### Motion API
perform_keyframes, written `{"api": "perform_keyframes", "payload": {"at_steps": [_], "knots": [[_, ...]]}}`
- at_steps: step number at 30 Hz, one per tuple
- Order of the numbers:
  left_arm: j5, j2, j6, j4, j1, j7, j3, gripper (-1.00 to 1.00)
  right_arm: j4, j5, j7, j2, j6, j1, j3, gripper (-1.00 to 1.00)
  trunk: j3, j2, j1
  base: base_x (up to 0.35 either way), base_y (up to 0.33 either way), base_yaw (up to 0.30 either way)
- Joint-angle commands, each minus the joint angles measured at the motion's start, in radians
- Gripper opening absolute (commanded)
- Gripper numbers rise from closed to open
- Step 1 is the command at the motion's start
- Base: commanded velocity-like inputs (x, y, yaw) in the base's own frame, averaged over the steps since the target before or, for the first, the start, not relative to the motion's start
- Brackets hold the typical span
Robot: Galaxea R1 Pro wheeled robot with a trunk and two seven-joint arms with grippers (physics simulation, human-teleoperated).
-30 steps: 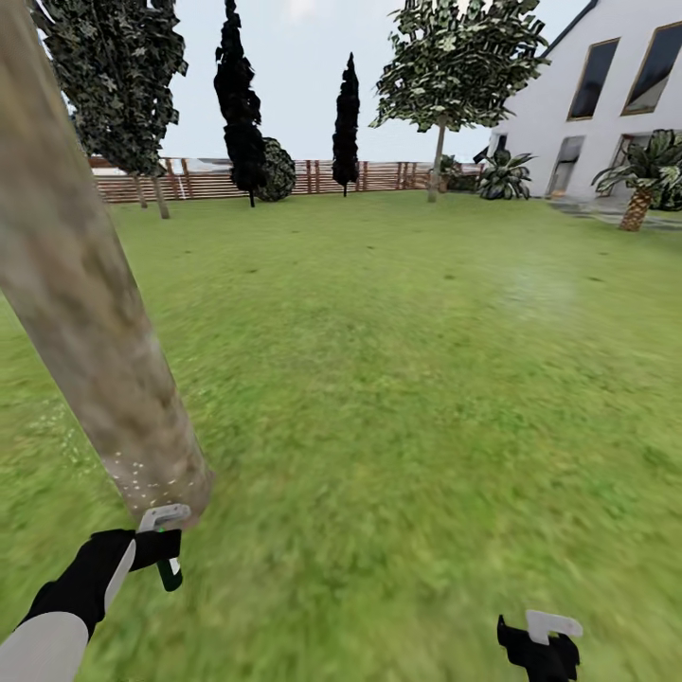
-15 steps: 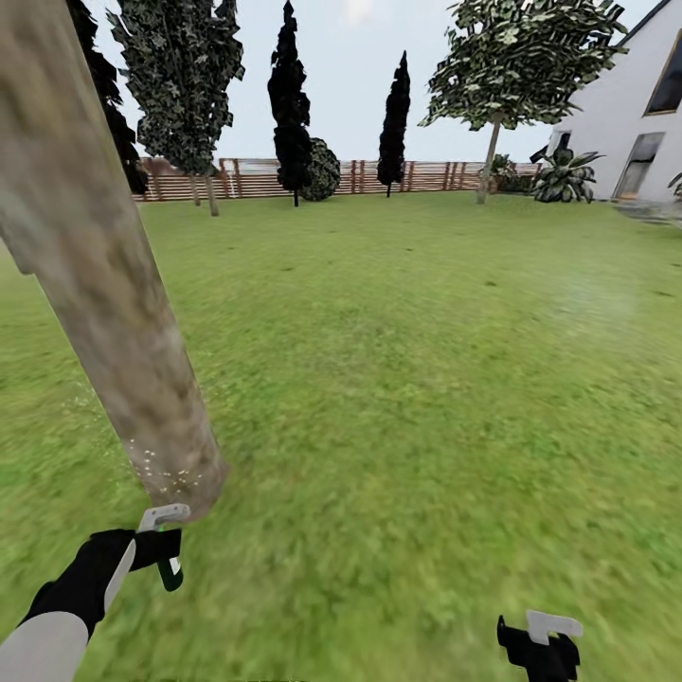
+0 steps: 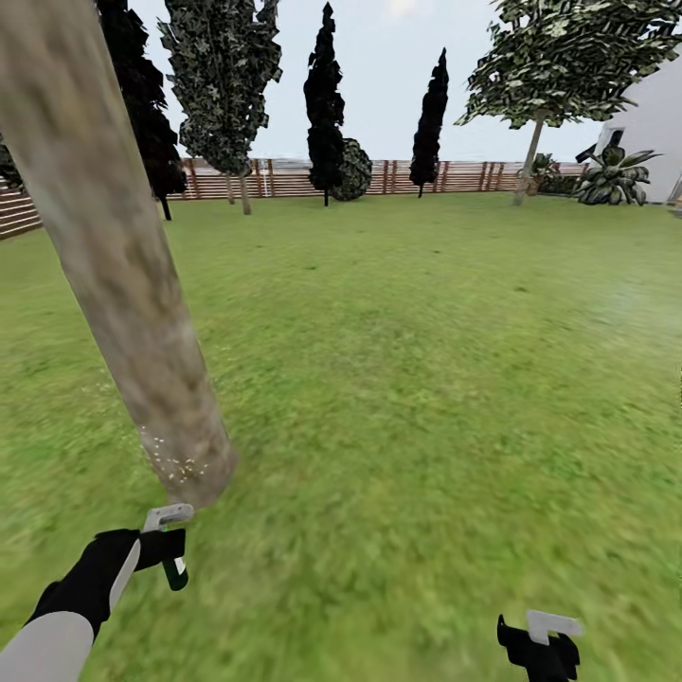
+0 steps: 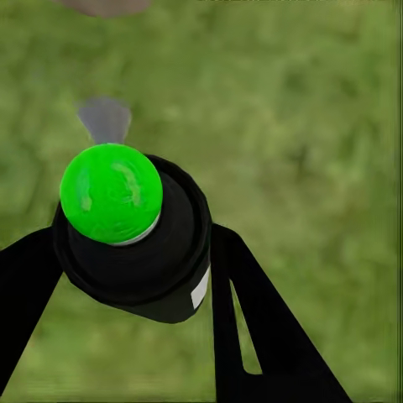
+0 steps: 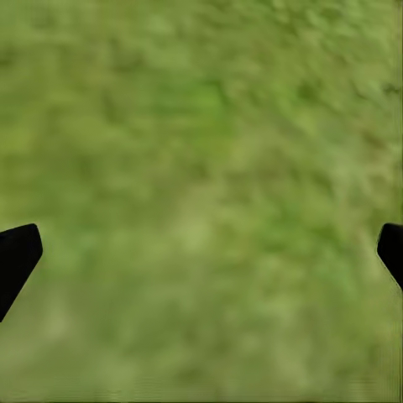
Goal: In the garden, pick up the pesticide atomizer on the floor and spray pesticide onto both trees until each tree trunk is fully covered.
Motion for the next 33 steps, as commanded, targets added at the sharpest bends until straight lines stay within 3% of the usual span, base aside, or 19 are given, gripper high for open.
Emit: {"api": "perform_keyframes", "payload": {"at_steps": [1, 5, 12, 14, 16, 18, 21, 26, 30, 33], "knots": [[0.0, 0.0, 0.0, 0.0, 0.0, 0.0, 0.0, -1.0, 0.0, 0.0, 0.0, 0.0, 0.0, 0.0, 0.0, 1.0, 0.0, 0.0, 0.0, 0.051, -0.245, 0.002], [0.0, -0.001, 0.0, 0.001, 0.0, 0.0, 0.0, -1.0, 0.0, 0.0, 0.0, 0.0, 0.0, 0.0, 0.0, 1.0, 0.0, 0.0, 0.0, 0.085, -0.265, 0.016], [0.0, -0.004, -0.002, -0.019, 0.0, -0.009, -0.003, -1.0, 0.0, 0.0, -0.001, 0.0, 0.0, 0.0, 0.0, 1.0, 0.0, 0.0, 0.0, 0.089, -0.269, 0.256], [0.0, -0.005, 0.001, -0.08, -0.001, -0.019, -0.01, -1.0, 0.0, 0.0, -0.001, 0.0, 0.0, 0.0, 0.0, 1.0, 0.0, 0.0, 0.0, 0.09, -0.269, 0.276], [-0.001, -0.004, 0.018, -0.21, -0.005, -0.061, -0.017, -1.0, 0.0, 0.0, -0.002, 0.0, 0.0, -0.001, 0.0, 1.0, 0.0, 0.0, 0.0, 0.167, -0.235, 0.276], [-0.01, 0.019, 0.116, -0.262, -0.014, -0.155, -0.017, -1.0, 0.001, 0.0, -0.001, 0.0, 0.0, -0.001, 0.0, 1.0, 0.0, 0.0, 0.0, 0.233, -0.19, 0.276], [-0.008, 0.104, 0.162, -0.28, -0.018, -0.181, -0.017, -1.0, 0.0, 0.001, 0.0, 0.0, 0.0, -0.001, 0.0, 1.0, 0.0, 0.0, 0.0, 0.241, -0.183, 0.269], [-0.022, 0.173, 0.263, -0.284, -0.073, -0.282, -0.021, -1.0, 0.0, 0.0, -0.001, 0.0, 0.0, 0.0, 0.0, 1.0, 0.0, 0.0, 0.0, 0.242, -0.182, 0.213], [-0.022, 0.186, 0.326, -0.298, -0.145, -0.294, -0.076, -1.0, 0.0, 0.0, -0.001, 0.0, 0.0, 0.0, 0.0, 1.0, 0.0, 0.0, 0.0, 0.222, -0.195, 0.027], [-0.022, 0.192, 0.379, -0.356, -0.159, -0.294, -0.096, -1.0, 0.001, 0.001, -0.001, -0.003, -0.001, 0.0, 0.0, 1.0, 0.0, 0.0, 0.0, 0.038, -0.04, 0.001]]}}
